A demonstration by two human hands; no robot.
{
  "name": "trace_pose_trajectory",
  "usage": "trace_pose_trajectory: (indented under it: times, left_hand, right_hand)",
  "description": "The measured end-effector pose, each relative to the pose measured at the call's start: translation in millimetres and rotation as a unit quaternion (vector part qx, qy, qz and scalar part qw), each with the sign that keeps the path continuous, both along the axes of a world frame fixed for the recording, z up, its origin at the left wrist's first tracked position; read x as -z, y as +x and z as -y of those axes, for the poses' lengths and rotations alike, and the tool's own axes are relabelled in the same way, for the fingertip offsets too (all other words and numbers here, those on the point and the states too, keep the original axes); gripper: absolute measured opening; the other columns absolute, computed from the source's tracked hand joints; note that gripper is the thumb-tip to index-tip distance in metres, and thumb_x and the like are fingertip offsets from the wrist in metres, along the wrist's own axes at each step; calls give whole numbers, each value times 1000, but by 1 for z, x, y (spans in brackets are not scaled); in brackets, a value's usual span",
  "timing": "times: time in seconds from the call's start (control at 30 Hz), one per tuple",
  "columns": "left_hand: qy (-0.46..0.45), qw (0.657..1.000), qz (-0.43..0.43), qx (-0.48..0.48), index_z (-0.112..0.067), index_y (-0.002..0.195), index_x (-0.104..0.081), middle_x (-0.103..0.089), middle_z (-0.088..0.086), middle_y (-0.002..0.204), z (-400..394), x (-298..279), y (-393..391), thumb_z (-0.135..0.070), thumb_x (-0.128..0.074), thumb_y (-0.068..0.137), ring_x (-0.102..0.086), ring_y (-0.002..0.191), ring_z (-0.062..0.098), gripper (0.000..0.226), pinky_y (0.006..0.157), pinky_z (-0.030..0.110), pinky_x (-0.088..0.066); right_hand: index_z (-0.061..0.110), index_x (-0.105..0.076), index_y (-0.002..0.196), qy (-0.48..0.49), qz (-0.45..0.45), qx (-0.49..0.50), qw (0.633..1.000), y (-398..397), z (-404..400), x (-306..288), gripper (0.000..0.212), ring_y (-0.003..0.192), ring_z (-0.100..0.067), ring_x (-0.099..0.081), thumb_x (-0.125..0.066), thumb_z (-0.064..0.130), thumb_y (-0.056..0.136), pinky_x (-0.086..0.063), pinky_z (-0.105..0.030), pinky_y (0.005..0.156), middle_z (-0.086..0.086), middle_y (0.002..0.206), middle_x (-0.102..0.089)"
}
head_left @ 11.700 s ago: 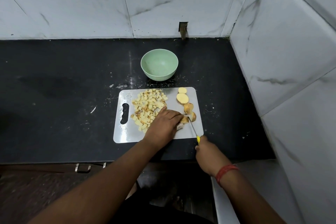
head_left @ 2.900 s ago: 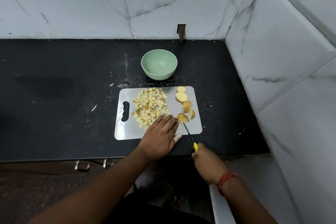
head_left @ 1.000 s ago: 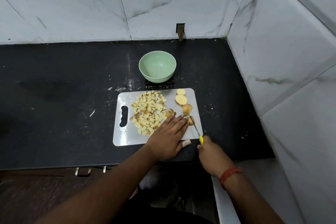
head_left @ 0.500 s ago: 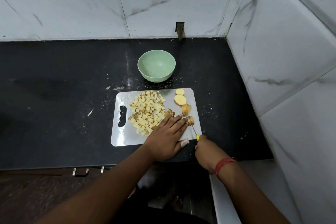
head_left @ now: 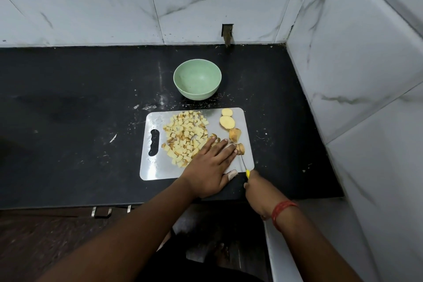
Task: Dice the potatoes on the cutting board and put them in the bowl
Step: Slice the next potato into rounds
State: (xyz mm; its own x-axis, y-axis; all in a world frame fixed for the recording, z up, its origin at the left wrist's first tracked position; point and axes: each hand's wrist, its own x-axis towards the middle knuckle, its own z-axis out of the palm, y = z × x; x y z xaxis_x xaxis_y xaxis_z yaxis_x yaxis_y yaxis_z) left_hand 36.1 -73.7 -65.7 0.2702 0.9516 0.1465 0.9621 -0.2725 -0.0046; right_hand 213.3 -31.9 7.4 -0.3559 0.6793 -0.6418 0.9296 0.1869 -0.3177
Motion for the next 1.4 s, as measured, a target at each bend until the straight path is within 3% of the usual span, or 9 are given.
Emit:
trace_pose_trajectory:
  times: [0.13,0.3,0.43,0.53,0.6,0.87,1.1,1.23,1.4]
  left_hand:
    - [-9,1000,-7,-7,-12,153,-45,-43,7,158,0,1,1,-56,-29,107,-31,150,30,66,123,54,-16]
    - [-12,1000,-7,-5,-12,154,-43,-42,8,159,1,1,0,-56,-29,107,-31,150,30,66,124,54,-15]
    - [2,1000,-1,-2,-10,152,-46,-45,10,156,4,1,0,-55,-28,107,-34,148,29,66,124,55,-16]
    - [16,1000,10,-2,-8,148,-50,-50,11,152,5,0,1,-52,-30,108,-38,145,29,64,124,54,-17]
    - [14,1000,18,-5,-8,147,-52,-51,11,150,5,0,1,-51,-28,108,-39,145,29,63,124,53,-17]
    - [8,1000,13,-9,-8,148,-51,-51,10,151,6,0,0,-51,-21,108,-37,146,29,66,124,55,-16]
    - [29,998,21,-46,-8,146,-53,-55,10,147,8,-3,1,-50,-28,108,-41,144,28,62,125,54,-16]
    - [31,998,25,-47,-8,148,-50,-53,10,149,9,-3,1,-49,-27,108,-40,144,28,62,125,54,-17]
    - [38,999,28,-17,-11,151,-48,-51,10,150,9,-1,0,-47,-31,108,-41,144,29,58,123,56,-18]
  right_hand:
    - [13,-38,105,3,4,10,1000,6,11,7,6,80,-18,-52,-41,14,100,-38,-28,71,6,74,-42]
    - [12,-35,105,0,0,13,1000,18,20,5,8,83,-22,-56,-42,12,100,-37,-25,67,-1,82,-51]
    - [12,-37,105,12,-5,19,1000,29,25,-1,6,62,-7,-44,-41,15,102,-25,-18,47,5,72,-43]
    - [10,-40,111,9,-55,62,997,29,25,-12,11,64,-6,-46,-38,18,103,-30,-21,50,4,77,-46]
    - [10,-40,111,23,-72,79,994,26,22,-18,12,71,-14,-54,-38,19,104,-38,-27,58,-4,84,-55]
    - [11,-41,107,-22,-16,77,997,17,13,-18,11,85,-24,-60,-37,20,102,-43,-31,69,-11,96,-58]
    - [13,-41,105,-24,-20,60,998,14,27,-12,7,76,-16,-56,-39,19,102,-41,-30,66,-1,83,-52]
    - [13,-40,105,-18,-31,67,997,20,24,-18,8,67,-10,-50,-37,20,103,-34,-25,52,0,80,-49]
    - [13,-39,106,-9,-46,77,996,23,19,-19,9,66,-11,-50,-37,21,103,-38,-25,56,0,80,-50]
